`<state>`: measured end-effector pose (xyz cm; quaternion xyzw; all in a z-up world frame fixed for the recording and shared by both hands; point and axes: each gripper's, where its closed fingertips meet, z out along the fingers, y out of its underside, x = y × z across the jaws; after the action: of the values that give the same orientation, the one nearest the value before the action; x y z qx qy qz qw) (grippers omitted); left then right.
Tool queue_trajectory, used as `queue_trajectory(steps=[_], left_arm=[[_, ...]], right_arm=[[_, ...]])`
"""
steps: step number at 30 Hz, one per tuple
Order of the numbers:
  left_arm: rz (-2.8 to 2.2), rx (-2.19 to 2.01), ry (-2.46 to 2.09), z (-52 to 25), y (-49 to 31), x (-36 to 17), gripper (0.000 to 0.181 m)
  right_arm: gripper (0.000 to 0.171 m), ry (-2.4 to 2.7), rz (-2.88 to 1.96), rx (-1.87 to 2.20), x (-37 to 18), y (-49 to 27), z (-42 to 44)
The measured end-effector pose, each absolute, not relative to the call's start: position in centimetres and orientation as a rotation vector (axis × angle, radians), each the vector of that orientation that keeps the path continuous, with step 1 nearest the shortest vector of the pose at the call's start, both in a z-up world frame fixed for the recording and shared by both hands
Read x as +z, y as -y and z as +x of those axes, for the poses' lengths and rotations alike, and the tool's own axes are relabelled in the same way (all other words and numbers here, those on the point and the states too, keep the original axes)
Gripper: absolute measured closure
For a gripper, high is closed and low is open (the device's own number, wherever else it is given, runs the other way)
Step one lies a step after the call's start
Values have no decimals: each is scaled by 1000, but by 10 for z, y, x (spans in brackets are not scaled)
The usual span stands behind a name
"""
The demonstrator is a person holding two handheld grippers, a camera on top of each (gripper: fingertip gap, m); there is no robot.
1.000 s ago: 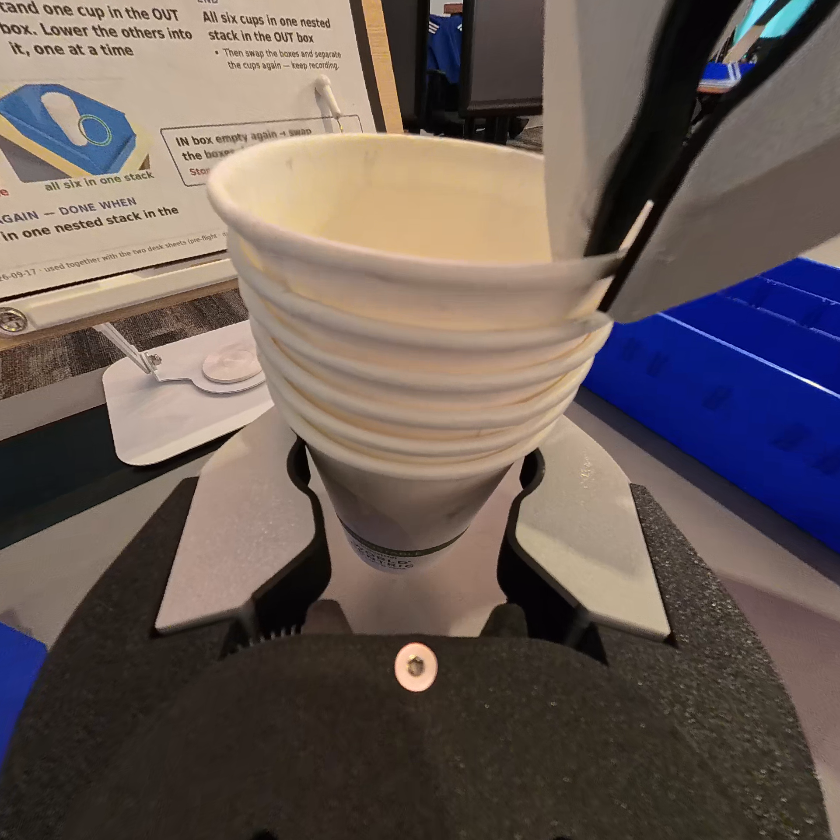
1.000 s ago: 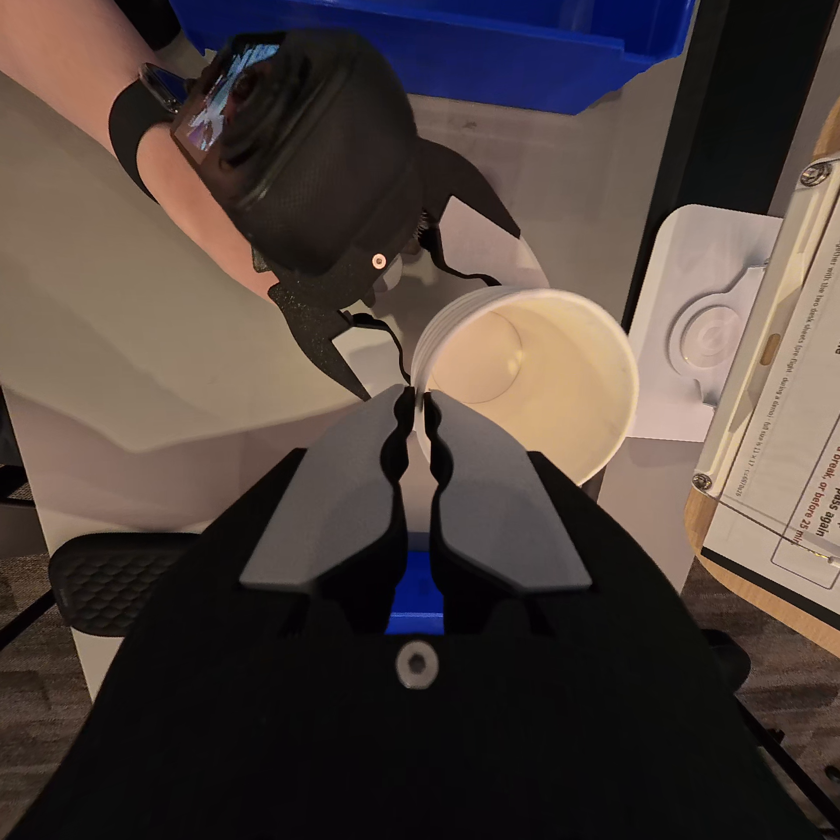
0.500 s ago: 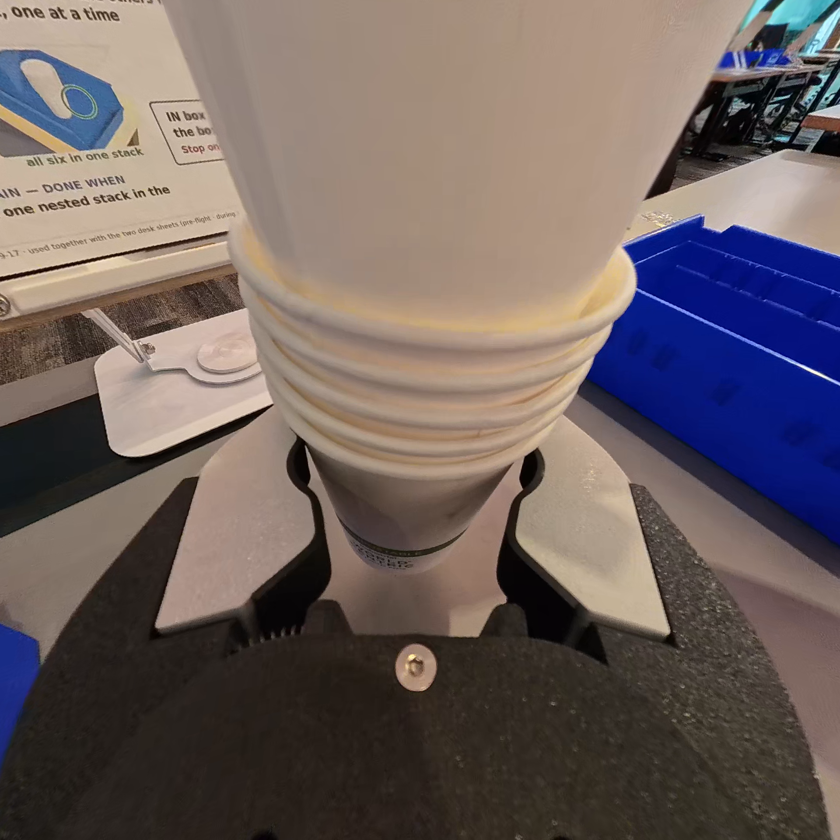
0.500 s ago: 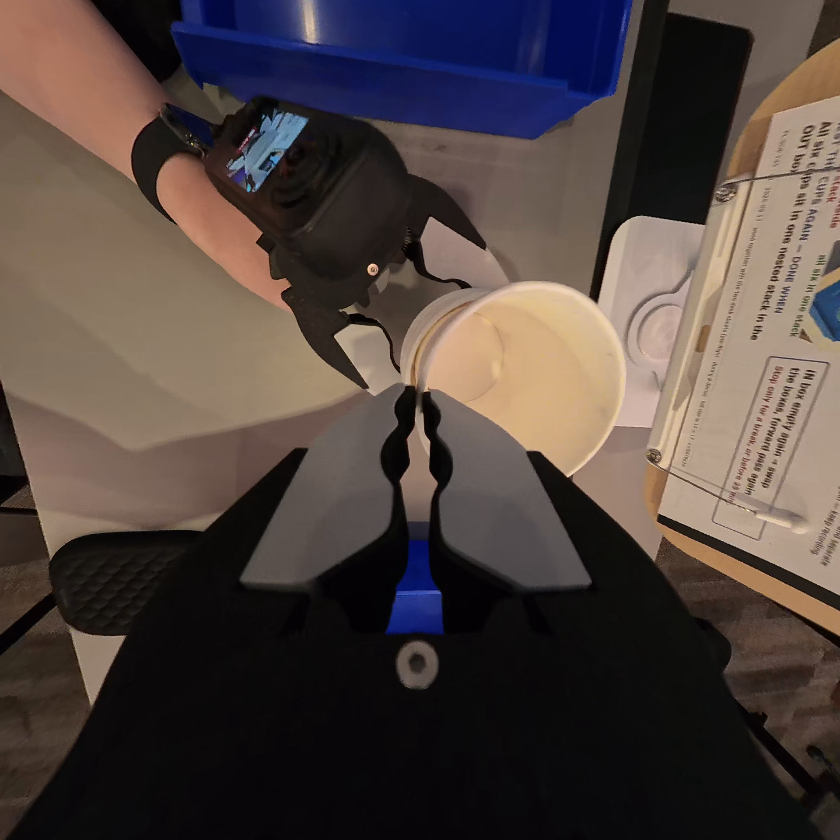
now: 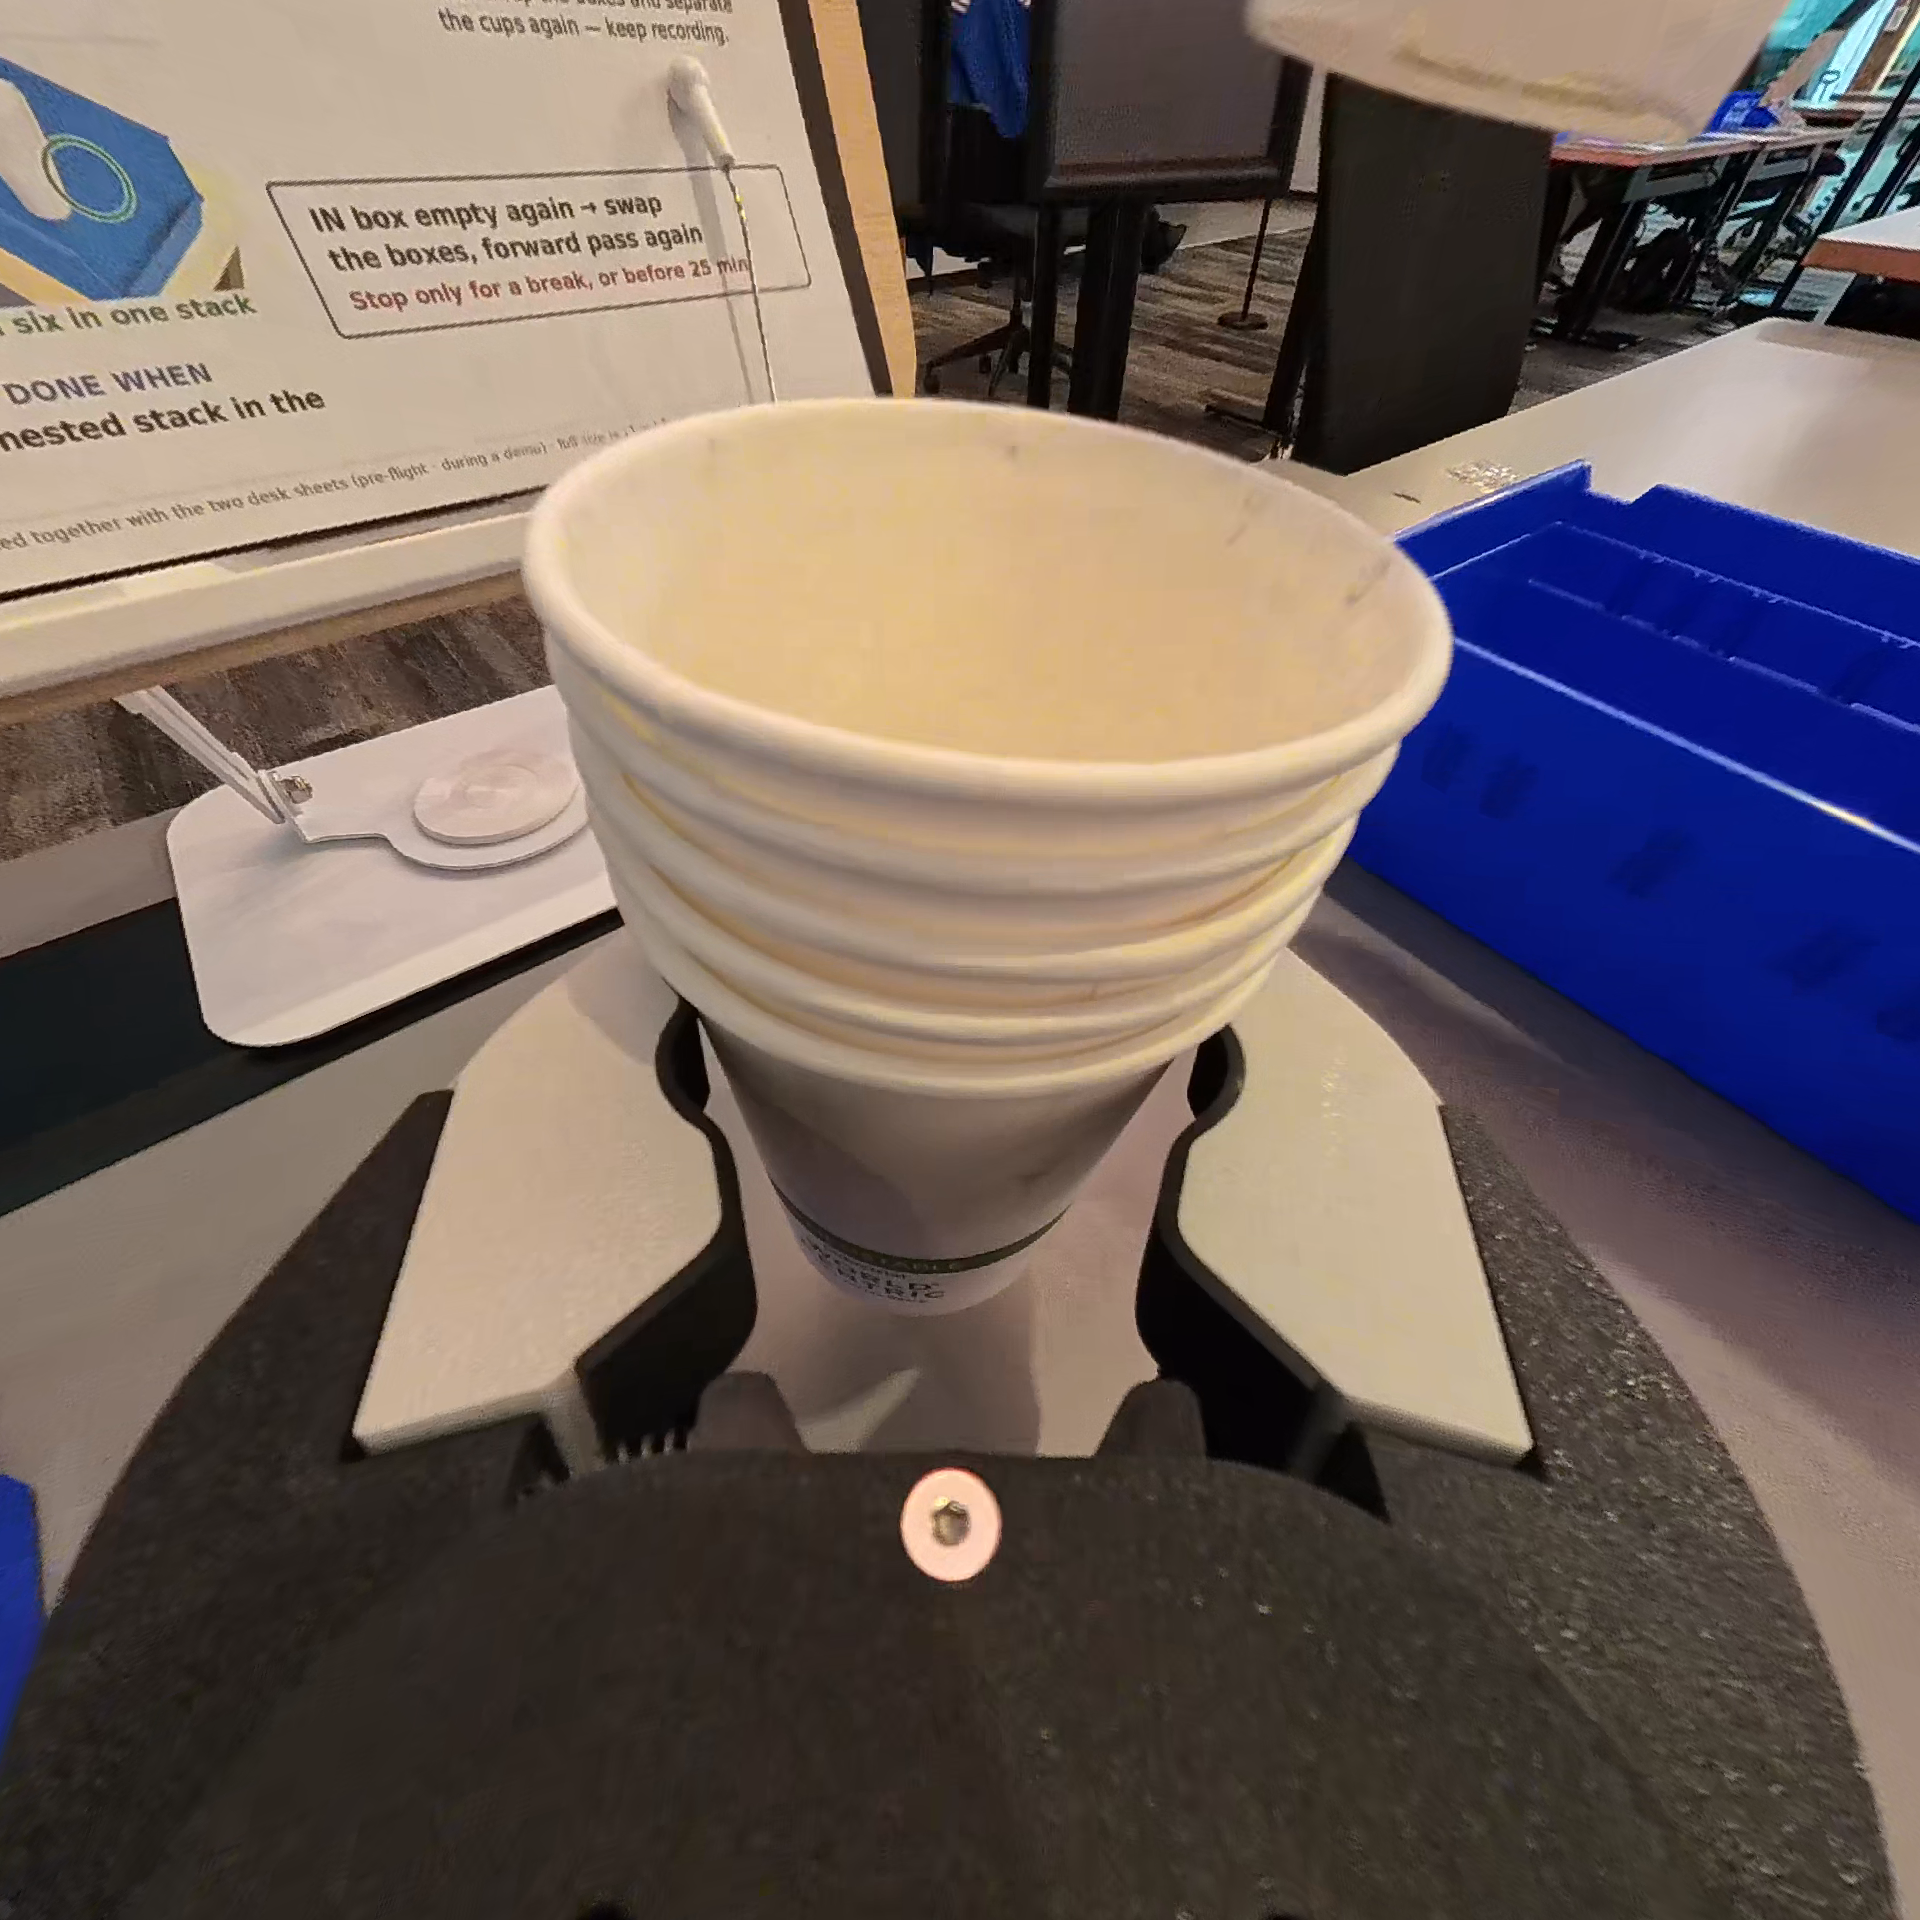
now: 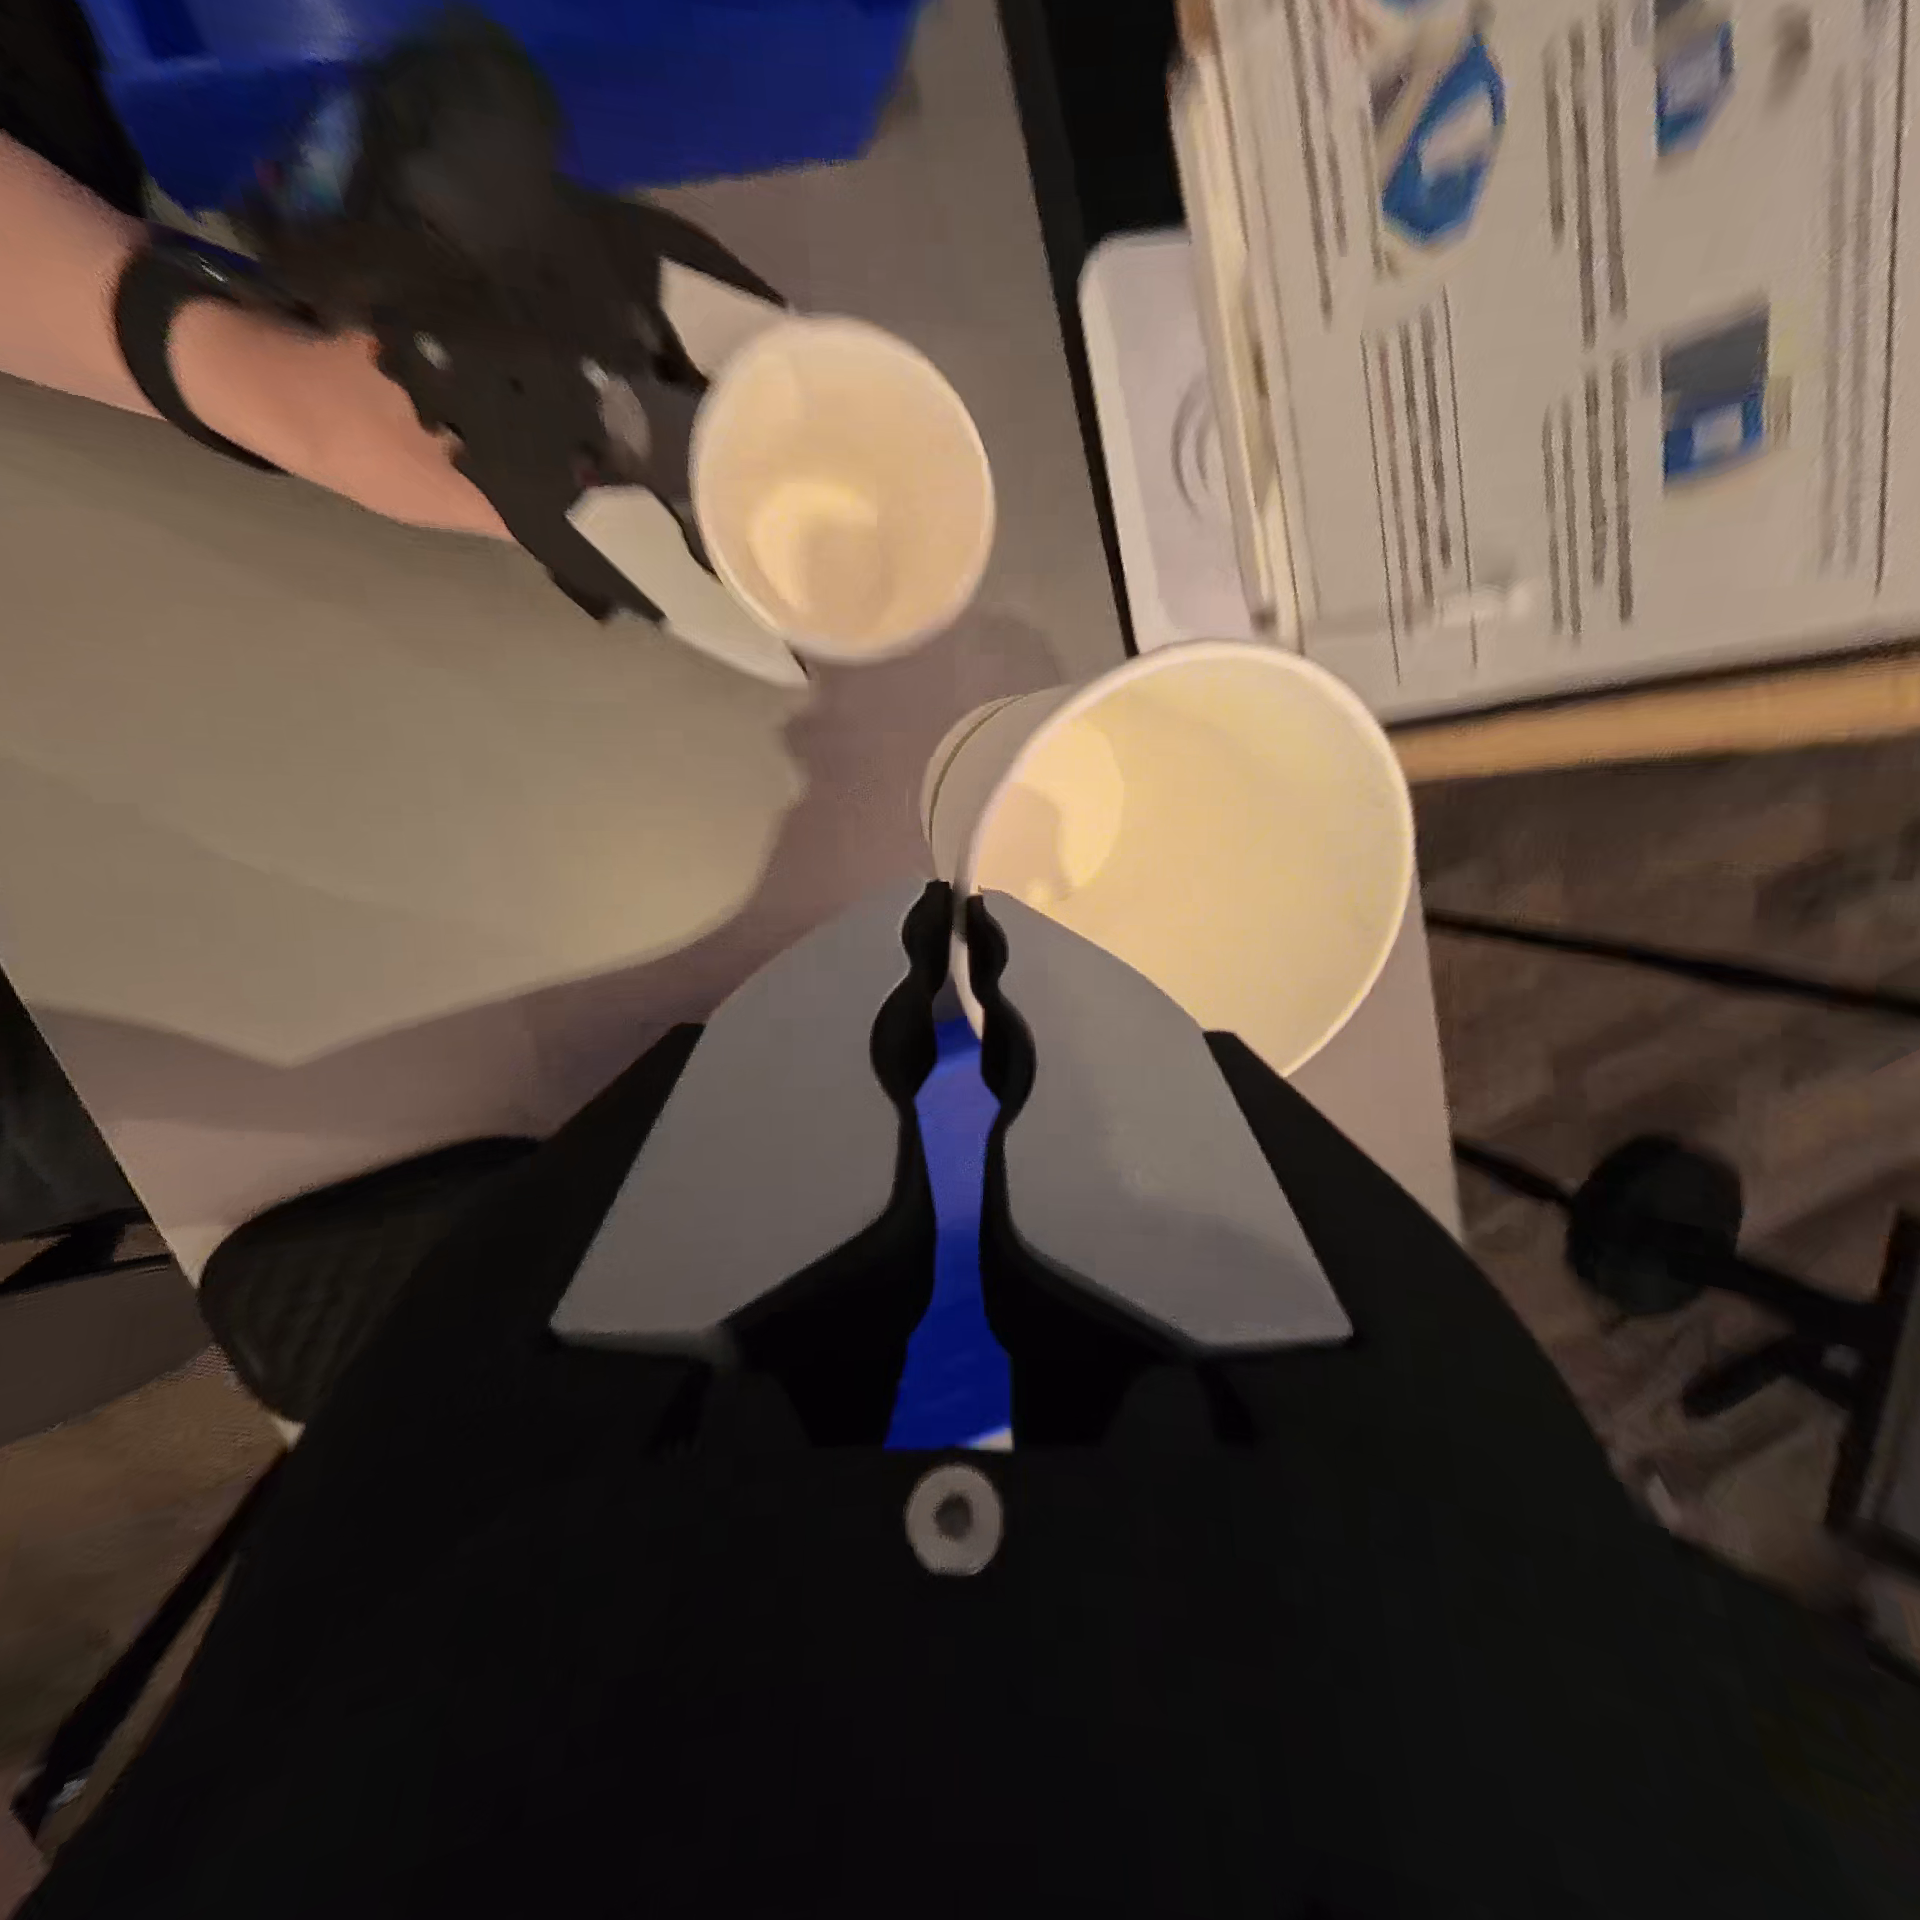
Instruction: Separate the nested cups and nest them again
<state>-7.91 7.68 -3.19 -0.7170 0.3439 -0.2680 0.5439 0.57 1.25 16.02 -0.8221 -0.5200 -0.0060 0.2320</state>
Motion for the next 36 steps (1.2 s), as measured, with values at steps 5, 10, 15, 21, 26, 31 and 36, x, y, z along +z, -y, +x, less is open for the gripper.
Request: queue_trajectory(steps=[5, 10, 15, 21, 26, 31, 36], left_arm=[[-1698, -630, -826, -78, -77, -32, 89], [-1696, -630, -835, -76, -76, -33, 89], [-1677, -629, -838, -76, -75, -29, 89], [-1666, -628, -844, -75, -73, -28, 89], [-1661, -623, -854, -74, -72, -28, 89], [-1660, -623, -857, -74, -71, -28, 89], [-1660, -624, -856, -74, -71, -27, 89]], right_arm=[[168, 1097, -2488, -50, 124, 8, 118], [168, 928, -2675, -103, 48, 28, 195], [167, 874, -2728, -93, -9, 30, 222], [168, 853, -2753, -139, -41, 24, 239], [167, 846, -2754, -161, -49, 19, 246], [168, 843, -2765, -179, -54, 18, 251], [168, 851, -2761, -172, -58, 18, 251]])
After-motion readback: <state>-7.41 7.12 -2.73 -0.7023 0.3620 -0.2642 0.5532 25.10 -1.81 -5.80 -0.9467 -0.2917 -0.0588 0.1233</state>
